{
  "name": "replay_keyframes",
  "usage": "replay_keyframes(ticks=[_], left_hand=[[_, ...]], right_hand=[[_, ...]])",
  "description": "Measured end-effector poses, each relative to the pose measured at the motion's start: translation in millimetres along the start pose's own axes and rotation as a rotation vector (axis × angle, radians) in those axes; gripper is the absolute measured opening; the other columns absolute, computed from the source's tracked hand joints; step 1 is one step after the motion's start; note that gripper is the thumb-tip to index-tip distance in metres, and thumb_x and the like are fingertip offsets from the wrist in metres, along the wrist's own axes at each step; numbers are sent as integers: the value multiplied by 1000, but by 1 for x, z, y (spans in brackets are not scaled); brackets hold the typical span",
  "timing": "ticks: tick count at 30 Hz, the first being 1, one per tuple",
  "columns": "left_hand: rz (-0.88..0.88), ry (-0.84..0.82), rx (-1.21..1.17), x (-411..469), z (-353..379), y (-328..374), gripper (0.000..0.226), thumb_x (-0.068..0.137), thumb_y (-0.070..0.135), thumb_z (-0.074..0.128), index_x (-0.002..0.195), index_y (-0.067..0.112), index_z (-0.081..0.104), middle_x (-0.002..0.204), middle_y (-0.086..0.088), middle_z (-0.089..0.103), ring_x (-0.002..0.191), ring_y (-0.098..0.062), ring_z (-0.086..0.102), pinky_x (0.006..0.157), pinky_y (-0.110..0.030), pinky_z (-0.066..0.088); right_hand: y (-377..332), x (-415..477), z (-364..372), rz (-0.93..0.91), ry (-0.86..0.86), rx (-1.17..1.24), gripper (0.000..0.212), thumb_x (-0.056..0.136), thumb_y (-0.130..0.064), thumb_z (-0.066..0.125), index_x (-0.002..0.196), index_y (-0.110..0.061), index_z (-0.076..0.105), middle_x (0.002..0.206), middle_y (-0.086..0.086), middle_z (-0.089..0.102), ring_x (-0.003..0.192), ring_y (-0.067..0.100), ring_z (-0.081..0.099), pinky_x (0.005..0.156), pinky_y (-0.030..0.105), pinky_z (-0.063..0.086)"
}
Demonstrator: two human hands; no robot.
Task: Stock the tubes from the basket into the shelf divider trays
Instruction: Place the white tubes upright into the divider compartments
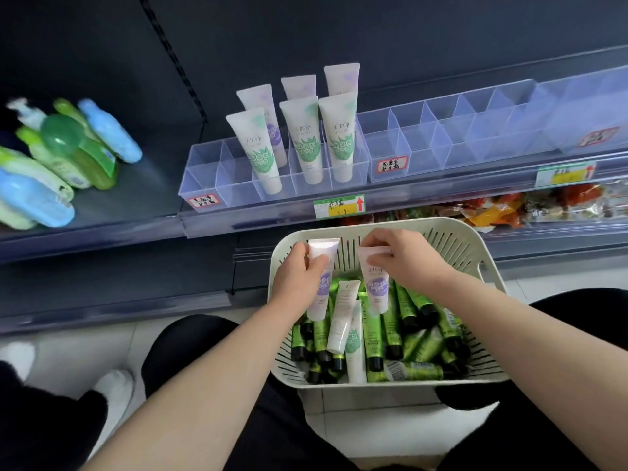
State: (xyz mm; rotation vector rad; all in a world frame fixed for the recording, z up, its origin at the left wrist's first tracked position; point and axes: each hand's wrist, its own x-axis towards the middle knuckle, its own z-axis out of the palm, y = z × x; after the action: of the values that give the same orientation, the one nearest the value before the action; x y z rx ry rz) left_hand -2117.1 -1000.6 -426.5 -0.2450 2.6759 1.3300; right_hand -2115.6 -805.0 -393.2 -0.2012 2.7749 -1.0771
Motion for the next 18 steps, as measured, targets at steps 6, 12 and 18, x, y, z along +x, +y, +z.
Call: replay_keyframes(ticks=[6, 12, 18], left_hand=[[-30, -29, 179, -3, -4, 4, 16, 98, 33, 47, 100, 17, 51, 95, -1, 61, 83, -21, 61, 65, -34, 48], [-67, -83, 283, -12, 8, -8, 14, 99, 34, 49, 96, 20, 50, 89, 1, 62, 77, -17, 61, 60, -31, 49], [-4, -47, 320, -9, 5, -2, 19, 97, 31, 52, 83, 23, 42, 84, 1, 59, 76, -18, 60, 61, -35, 51]], right_hand=[[-2, -9, 3, -9, -26, -54, 22, 84, -8, 59, 101, -21, 66, 89, -7, 63, 81, 13, 58, 67, 24, 42], [10, -19, 8, 19, -49, -64, 22, 84, -7, 59, 99, -21, 66, 91, -5, 65, 84, 14, 59, 69, 29, 49], [8, -17, 10, 0, -39, -80, 21, 86, -10, 58, 98, -25, 64, 91, -9, 63, 84, 12, 59, 69, 30, 52]])
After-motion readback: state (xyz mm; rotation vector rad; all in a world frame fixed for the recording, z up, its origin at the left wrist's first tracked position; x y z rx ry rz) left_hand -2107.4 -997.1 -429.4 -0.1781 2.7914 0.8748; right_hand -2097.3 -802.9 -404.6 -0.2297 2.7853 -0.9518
